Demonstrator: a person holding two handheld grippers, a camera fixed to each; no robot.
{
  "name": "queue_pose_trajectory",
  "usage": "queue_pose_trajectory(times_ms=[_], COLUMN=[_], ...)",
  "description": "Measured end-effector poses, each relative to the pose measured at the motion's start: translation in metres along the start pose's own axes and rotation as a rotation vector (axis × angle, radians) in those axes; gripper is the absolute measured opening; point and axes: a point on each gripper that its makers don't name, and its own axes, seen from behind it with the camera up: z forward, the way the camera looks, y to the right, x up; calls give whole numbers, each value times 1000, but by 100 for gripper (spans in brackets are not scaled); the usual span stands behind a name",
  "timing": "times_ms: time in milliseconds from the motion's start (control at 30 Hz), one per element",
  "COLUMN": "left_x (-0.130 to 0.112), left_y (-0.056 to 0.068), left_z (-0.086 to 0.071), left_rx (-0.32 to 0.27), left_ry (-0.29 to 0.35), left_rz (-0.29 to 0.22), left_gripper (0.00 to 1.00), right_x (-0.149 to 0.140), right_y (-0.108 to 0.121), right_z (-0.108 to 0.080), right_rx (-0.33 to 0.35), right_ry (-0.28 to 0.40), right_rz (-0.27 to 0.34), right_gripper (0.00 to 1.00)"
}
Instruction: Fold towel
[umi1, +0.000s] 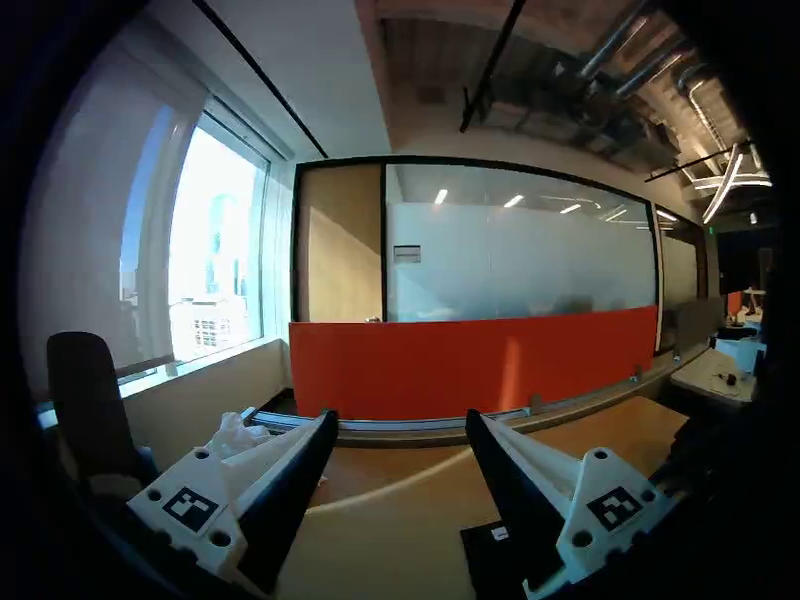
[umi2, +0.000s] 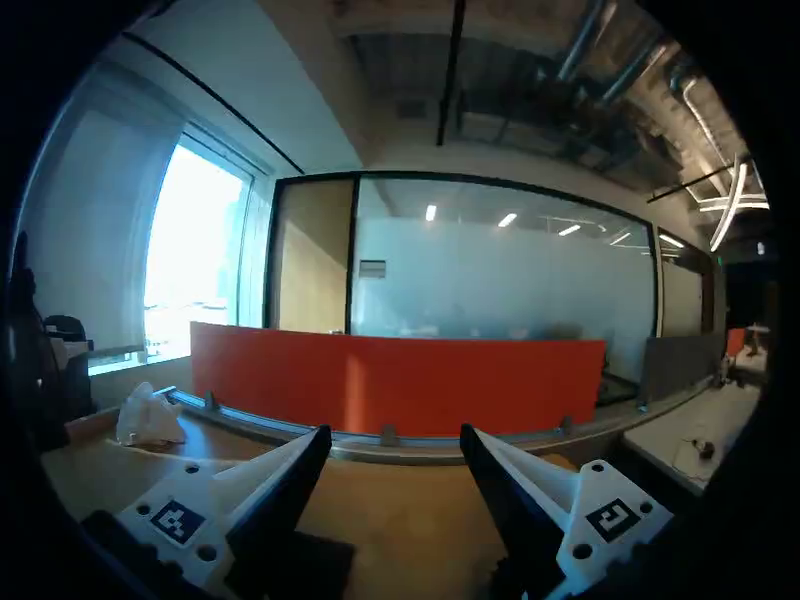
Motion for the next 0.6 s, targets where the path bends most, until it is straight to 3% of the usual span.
queue_pose_trajectory(times_ms=[267,600], left_x=[-7,-29], left_y=[28,64], left_z=[3,-3], left_rx=[-126,-301], left_ry=[-49,-126], left_rz=[54,99], left_gripper=[94,94], right_x=[-3,2], right_y=[-15,-54], right_z=[3,7], right_rx=[79,273], right_ry=[-32,-73], right_rz=[-59,-163], right_gripper=[100,100])
